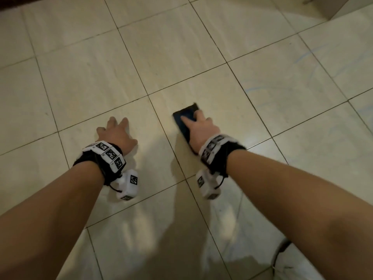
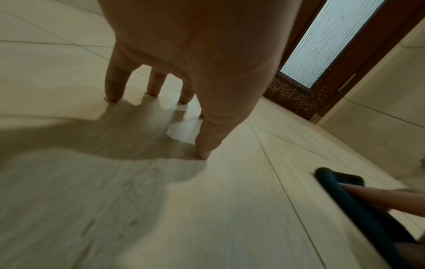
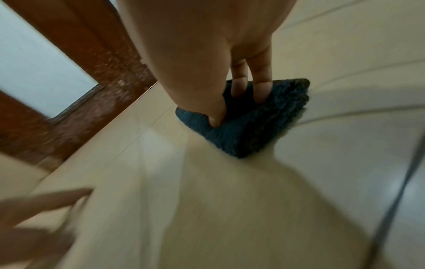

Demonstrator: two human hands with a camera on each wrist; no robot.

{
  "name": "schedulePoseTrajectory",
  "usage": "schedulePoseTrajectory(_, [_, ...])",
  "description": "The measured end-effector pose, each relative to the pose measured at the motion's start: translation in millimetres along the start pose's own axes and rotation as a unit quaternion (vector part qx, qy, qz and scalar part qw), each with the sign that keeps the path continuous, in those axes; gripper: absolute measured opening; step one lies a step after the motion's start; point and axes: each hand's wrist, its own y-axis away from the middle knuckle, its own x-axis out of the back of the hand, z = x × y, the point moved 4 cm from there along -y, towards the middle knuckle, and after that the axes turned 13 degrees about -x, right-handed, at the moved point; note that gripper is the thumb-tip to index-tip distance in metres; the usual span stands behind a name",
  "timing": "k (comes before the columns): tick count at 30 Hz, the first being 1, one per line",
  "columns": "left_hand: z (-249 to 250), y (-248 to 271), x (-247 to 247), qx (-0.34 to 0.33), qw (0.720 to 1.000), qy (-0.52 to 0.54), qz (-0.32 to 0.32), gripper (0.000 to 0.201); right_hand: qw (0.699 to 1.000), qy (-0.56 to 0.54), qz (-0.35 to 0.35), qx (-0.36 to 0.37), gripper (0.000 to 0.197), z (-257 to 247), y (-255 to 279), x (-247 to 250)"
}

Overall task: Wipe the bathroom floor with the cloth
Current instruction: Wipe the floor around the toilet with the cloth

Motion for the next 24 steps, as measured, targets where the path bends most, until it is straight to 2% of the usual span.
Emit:
schedulePoseTrajectory(5, [13.4,-1.3,6.1,0.028,0.999,0.037,0.004,0.051,0.994,-0.01,-0.031,-0.106,0.075,100.8,-54.3,37.7])
schedulePoseTrajectory(7, [15.9,-1.6,9.3,0.041,0.999,0.031,0.0,0.047,0.992,0.0,-0.032,-0.119,0.074,116.3,-62.6,42.4])
schedulePoseTrajectory(11, [26.3,-1.6,24.2,0.046,0.998,-0.009,-0.029,0.055,0.994,0.024,-0.019,-0.108,0.075,106.7,-56.9,45.1])
schedulePoseTrajectory(15, [57.3,7.7,49.4,0.05,0.997,-0.005,-0.055,0.083,0.993,0.014,-0.083,-0.085,0.078,109.7,-52.7,53.8])
schedulePoseTrajectory(19, [99.1,15.9,78.5,0.033,0.998,0.025,-0.043,0.085,0.987,0.014,-0.147,-0.058,0.081,112.9,-50.2,62.7])
schedulePoseTrajectory(24, [142.4,-9.9,87.4,-0.028,0.997,0.049,-0.043,0.084,0.988,0.016,-0.143,-0.061,0.071,109.2,-55.3,62.1])
